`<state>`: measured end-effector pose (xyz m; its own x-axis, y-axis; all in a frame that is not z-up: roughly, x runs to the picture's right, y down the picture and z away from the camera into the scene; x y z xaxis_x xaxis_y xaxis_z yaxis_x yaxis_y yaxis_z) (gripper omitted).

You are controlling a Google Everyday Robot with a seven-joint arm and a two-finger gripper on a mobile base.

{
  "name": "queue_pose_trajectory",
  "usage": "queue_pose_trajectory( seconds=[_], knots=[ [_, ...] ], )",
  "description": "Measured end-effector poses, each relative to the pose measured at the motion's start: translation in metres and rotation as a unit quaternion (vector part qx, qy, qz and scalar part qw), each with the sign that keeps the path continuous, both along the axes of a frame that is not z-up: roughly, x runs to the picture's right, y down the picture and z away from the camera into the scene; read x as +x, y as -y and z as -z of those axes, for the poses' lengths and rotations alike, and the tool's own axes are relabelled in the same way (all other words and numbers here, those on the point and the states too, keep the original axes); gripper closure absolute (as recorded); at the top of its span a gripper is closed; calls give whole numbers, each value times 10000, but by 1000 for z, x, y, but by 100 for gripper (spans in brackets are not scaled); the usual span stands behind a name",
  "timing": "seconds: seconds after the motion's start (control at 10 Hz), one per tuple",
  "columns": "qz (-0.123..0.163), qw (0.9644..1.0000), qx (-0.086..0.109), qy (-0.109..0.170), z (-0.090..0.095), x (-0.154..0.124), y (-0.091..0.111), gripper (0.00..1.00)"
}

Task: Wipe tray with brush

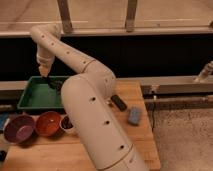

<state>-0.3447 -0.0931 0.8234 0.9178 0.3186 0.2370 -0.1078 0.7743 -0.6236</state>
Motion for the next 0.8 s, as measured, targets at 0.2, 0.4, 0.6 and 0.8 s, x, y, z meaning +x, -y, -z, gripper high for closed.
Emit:
queue_pose_trajectory(
  seconds=[0.2,0.4,0.6,0.8],
  knots=[
    [-156,9980,378,482,15,-3,-5,100],
    [-280,9961,535,643,25,-2,-5,100],
    [-414,9948,537,756,21,3,-8,100],
    [-434,9945,414,856,10,-1,-22,100]
  ],
)
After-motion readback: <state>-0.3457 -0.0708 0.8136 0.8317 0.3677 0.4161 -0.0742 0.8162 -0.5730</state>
